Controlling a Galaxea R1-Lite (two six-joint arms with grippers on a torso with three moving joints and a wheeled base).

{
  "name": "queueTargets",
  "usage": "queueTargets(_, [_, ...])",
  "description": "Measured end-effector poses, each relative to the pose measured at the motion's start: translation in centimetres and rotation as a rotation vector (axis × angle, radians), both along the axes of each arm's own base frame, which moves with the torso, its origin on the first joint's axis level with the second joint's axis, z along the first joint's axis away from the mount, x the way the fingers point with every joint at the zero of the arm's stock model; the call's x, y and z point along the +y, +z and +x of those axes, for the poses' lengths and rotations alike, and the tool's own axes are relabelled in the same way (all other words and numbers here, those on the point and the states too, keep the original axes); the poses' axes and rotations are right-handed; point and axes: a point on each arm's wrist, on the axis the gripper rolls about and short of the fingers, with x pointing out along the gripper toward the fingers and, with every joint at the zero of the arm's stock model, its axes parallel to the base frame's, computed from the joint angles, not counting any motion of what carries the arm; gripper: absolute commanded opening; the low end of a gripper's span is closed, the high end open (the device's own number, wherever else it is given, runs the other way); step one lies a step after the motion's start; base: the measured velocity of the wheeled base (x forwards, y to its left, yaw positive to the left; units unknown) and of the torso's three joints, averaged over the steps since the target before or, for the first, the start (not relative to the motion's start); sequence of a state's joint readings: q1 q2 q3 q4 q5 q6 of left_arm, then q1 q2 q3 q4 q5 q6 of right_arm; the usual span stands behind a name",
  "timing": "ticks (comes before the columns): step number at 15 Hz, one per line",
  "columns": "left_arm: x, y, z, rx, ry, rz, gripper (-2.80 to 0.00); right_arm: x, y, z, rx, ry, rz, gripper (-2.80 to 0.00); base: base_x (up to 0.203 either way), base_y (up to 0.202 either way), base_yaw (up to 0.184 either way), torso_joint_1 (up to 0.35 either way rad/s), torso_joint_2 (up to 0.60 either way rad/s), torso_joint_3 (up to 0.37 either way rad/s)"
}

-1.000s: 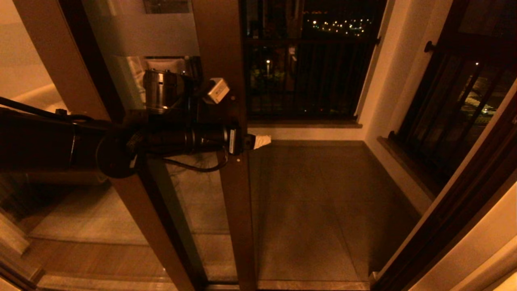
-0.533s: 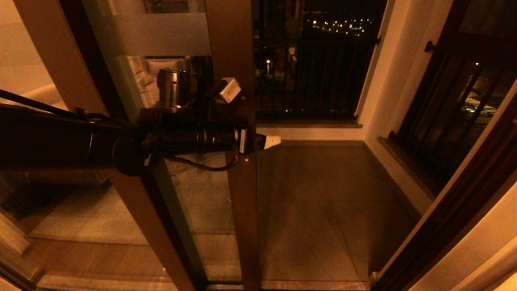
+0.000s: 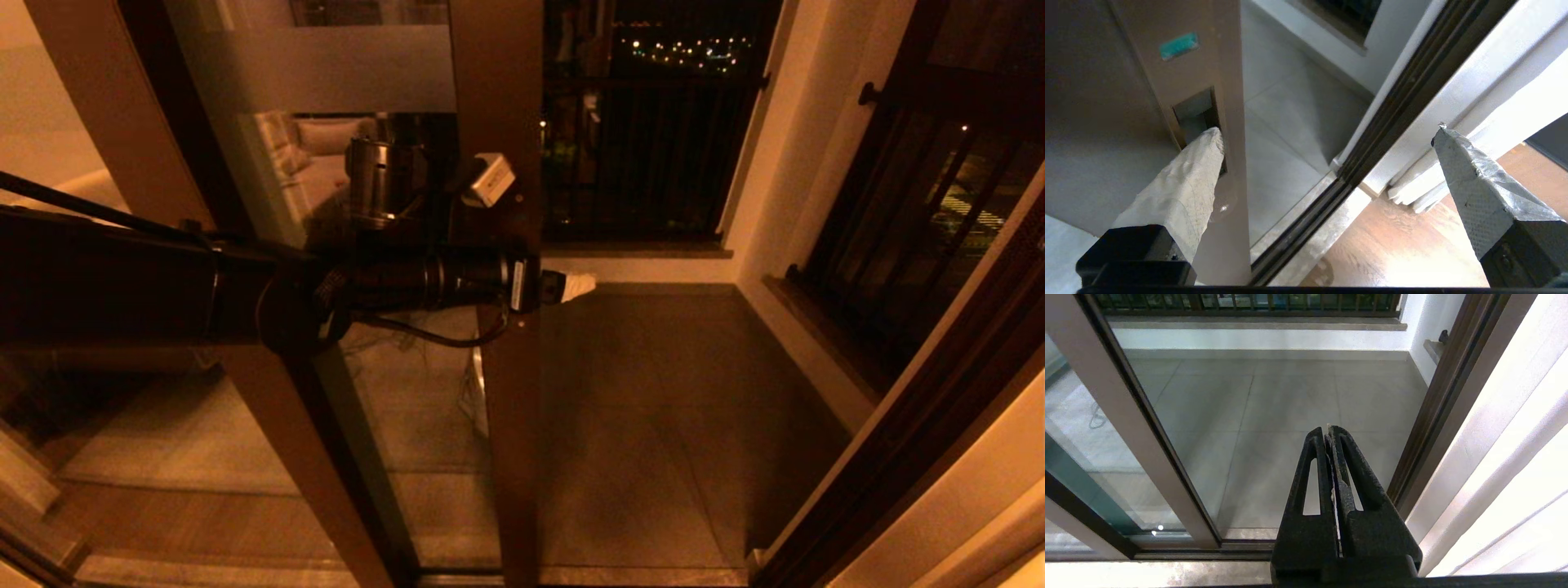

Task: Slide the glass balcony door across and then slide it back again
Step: Close the slid door

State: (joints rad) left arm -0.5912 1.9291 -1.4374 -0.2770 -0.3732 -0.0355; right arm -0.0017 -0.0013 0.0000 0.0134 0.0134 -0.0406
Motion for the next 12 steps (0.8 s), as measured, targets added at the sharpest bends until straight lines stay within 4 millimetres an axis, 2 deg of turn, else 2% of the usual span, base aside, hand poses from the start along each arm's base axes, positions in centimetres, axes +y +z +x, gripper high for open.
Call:
queueTargets(7, [-1.8,-0.2,-0.2,-0.009,0.020,0.010,0.00,0.0,0.0,0.0,0.000,-0.001,0.000,-2.80,0.000,0.000,0.000,0.000,0.00,0.000])
queueTargets(12, [-1.0,0.3,-1.3,-0.008,0.026,0.013,0.00,0.0,0.0,0.0,0.000,0.000,0.000,-2.80,0.000,0.000,0.000,0.000,0.00,0.000])
